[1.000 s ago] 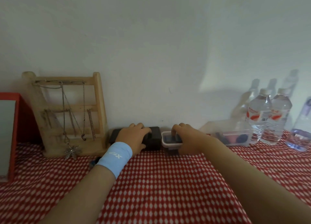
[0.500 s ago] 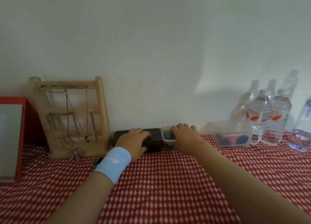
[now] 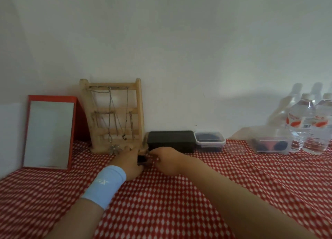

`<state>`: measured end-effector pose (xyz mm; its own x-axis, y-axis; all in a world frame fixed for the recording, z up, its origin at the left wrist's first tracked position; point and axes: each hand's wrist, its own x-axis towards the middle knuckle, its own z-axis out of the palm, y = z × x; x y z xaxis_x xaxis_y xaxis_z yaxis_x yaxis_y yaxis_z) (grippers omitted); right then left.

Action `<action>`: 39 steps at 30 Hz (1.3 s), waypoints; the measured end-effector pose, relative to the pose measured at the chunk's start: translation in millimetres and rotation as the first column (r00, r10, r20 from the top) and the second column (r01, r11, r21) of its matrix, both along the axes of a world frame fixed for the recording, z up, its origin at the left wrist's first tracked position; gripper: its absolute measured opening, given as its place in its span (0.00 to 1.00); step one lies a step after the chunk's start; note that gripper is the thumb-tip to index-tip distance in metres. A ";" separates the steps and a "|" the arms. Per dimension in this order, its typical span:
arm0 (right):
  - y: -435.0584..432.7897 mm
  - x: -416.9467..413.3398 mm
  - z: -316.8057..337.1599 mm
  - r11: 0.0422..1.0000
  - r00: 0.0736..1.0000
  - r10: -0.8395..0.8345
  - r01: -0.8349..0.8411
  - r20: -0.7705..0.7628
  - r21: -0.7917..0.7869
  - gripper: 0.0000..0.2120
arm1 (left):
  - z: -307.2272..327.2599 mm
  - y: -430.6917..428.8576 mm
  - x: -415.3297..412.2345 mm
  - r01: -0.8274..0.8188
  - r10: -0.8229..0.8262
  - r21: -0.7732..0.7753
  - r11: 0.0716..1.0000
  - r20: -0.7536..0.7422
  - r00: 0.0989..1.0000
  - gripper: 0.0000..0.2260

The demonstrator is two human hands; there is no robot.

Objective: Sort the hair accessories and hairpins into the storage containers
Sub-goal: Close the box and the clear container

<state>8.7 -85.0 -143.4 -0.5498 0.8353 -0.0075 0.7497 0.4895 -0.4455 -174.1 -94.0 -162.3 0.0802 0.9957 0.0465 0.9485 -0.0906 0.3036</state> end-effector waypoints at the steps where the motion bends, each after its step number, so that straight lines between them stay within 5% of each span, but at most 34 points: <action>1: -0.6 -1.6 -1.6 1.000 1.000 -0.009 0.009 -0.017 -0.011 0.12 | -1.3 0.9 -1.8 0.003 -0.003 0.022 1.000 0.032 0.999 0.15; 8: -6.3 36.7 4.6 0.983 0.980 -0.174 0.179 -0.096 0.047 0.13 | 9.9 -1.1 41.6 0.072 -0.079 0.050 0.996 0.162 0.984 0.31; 20: -5.6 171.5 12.2 0.852 0.832 -0.517 0.475 0.203 0.220 0.10 | 18.0 12.9 184.9 0.349 -0.338 -0.051 0.936 0.157 0.928 0.20; 24: 3.9 196.4 10.6 0.817 0.772 -0.568 0.485 0.284 0.312 0.17 | 18.4 19.7 197.6 0.403 -0.390 -0.076 0.912 0.140 0.910 0.13; 27: 14.3 209.1 -0.2 0.793 0.733 -0.602 0.503 0.316 0.343 0.20 | 23.4 27.5 195.2 0.383 -0.378 -0.024 0.923 0.126 0.917 0.31; 33: 18.0 210.0 8.4 0.837 0.695 -0.542 0.497 0.473 0.229 0.18 | 33.4 32.3 195.3 0.370 -0.394 0.159 0.915 0.165 0.904 0.18; 39: -6.5 208.3 29.4 0.705 0.706 -0.677 0.540 0.208 0.459 0.14 | 34.4 31.4 205.9 0.386 -0.454 0.266 0.883 0.281 0.846 0.16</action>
<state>217.0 -91.5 -114.0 0.0667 0.9625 0.2629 0.9977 -0.0681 -0.0039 31.8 -62.6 -127.9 0.4349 0.8375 0.3307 0.6549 -0.5463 0.5221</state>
